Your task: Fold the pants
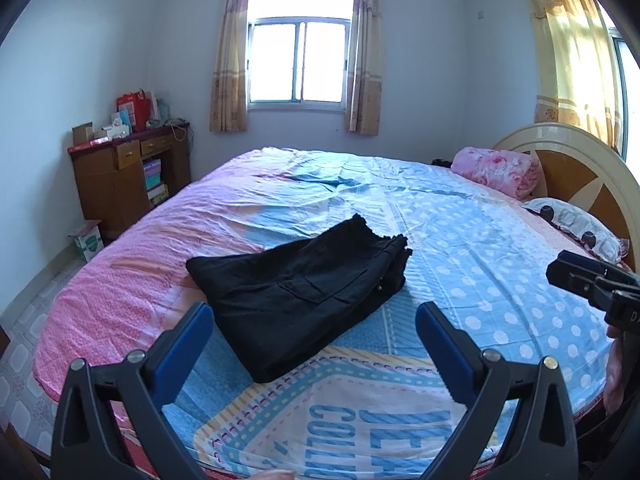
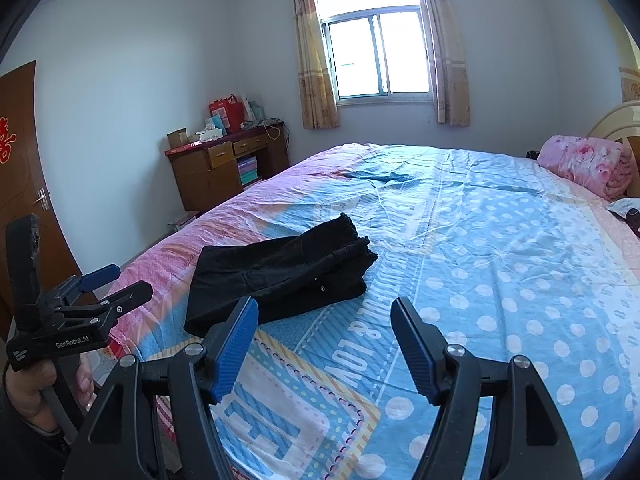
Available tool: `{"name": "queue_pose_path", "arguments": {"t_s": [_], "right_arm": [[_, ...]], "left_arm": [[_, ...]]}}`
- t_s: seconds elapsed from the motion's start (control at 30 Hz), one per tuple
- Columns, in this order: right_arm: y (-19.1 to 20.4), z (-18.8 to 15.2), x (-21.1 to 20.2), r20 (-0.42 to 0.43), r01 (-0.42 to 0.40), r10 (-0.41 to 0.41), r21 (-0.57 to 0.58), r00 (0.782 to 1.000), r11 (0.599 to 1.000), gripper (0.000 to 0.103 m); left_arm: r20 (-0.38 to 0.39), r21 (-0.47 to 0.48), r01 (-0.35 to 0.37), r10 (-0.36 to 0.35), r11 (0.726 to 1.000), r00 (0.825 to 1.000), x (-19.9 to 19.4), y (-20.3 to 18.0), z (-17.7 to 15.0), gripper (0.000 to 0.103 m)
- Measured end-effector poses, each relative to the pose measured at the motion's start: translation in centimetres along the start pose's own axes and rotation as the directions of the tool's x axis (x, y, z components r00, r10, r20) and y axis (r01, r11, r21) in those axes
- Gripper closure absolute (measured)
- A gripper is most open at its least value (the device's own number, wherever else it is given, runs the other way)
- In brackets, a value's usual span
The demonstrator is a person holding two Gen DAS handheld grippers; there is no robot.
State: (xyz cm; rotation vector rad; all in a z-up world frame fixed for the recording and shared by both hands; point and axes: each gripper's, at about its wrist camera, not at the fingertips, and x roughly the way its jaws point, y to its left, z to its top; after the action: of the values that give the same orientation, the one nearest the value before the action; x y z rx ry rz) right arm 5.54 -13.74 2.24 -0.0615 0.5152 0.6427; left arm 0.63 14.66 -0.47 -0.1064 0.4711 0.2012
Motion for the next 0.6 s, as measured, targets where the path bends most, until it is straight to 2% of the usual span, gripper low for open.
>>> {"name": "queue_pose_path", "arguments": {"t_s": [0.37, 0.6], "right_arm": [[0.62, -0.13, 0.03, 0.001, -0.003, 0.003, -0.016, 1.000, 1.000, 0.033], [0.84, -0.38, 0.20, -0.007, -0.010, 0.009, -0.016, 1.000, 1.000, 0.032]], "left_arm": [[0.002, 0.017, -0.048, 0.048, 0.999, 0.999, 0.03, -0.07, 0.02, 0.000], [0.000, 0.000, -0.045, 0.045, 0.999, 0.999, 0.13, 0.25, -0.16, 0.000]]}}
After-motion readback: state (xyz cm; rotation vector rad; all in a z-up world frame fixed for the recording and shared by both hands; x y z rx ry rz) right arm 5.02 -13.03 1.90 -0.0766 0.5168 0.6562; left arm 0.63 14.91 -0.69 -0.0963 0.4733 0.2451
